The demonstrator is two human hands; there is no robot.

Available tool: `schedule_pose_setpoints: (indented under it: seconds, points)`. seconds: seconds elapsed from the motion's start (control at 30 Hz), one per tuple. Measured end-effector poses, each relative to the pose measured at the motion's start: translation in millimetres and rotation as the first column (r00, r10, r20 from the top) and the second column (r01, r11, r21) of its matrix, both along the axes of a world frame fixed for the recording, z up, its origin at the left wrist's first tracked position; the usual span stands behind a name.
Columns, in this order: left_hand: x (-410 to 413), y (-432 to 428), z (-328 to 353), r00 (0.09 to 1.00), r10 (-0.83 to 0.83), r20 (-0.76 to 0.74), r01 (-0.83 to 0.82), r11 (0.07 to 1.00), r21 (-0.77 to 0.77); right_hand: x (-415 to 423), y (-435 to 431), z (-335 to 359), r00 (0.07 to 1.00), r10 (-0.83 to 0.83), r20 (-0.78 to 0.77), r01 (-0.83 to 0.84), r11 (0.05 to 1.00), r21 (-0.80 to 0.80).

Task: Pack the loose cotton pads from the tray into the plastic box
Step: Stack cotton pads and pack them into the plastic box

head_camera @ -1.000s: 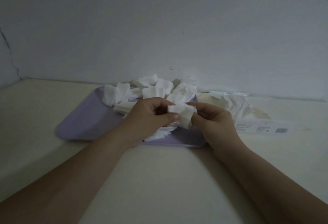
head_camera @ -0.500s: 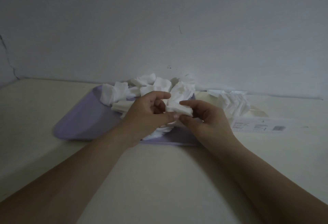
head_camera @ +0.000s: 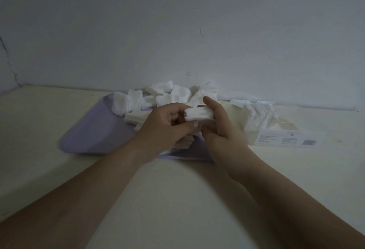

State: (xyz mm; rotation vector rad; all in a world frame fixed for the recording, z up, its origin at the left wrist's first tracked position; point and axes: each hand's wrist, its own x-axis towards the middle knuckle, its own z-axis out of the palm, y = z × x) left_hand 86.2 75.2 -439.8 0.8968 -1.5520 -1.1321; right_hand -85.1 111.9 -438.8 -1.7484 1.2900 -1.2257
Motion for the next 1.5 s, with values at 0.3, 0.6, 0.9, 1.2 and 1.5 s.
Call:
schedule_pose_setpoints:
  seconds: [0.3, 0.6, 0.9, 1.2, 1.5]
  points:
    - [4.3, -12.0, 7.9, 0.932, 0.265, 0.249, -0.207, 0.950, -0.234, -9.8, -9.1, -2.4, 0.971, -0.239, 0.016, 0.238, 0.953, -0.189]
    - [10.8, -13.3, -8.2, 0.670, 0.276, 0.689, -0.024, 0.936, -0.351, -24.0, -19.8, -13.6, 0.939, -0.332, -0.085, 0.327, 0.942, -0.073]
    - [13.8, -21.2, -7.9, 0.716, 0.343, 0.608, -0.032, 0.886, -0.462, -21.2, -26.4, -18.6, 0.921, -0.268, -0.283, 0.235, 0.961, -0.144]
    - [4.8, -8.4, 18.7, 0.985, 0.079, 0.154, -0.067, 0.994, -0.082, -26.9, -26.0, -16.4, 0.937, -0.294, -0.186, 0.284, 0.956, -0.077]
    - [9.1, -9.8, 2.7, 0.995, -0.016, 0.095, 0.011, 0.998, 0.061, -27.8, -23.1, -14.3, 0.951, -0.066, 0.303, 0.052, 0.997, 0.054]
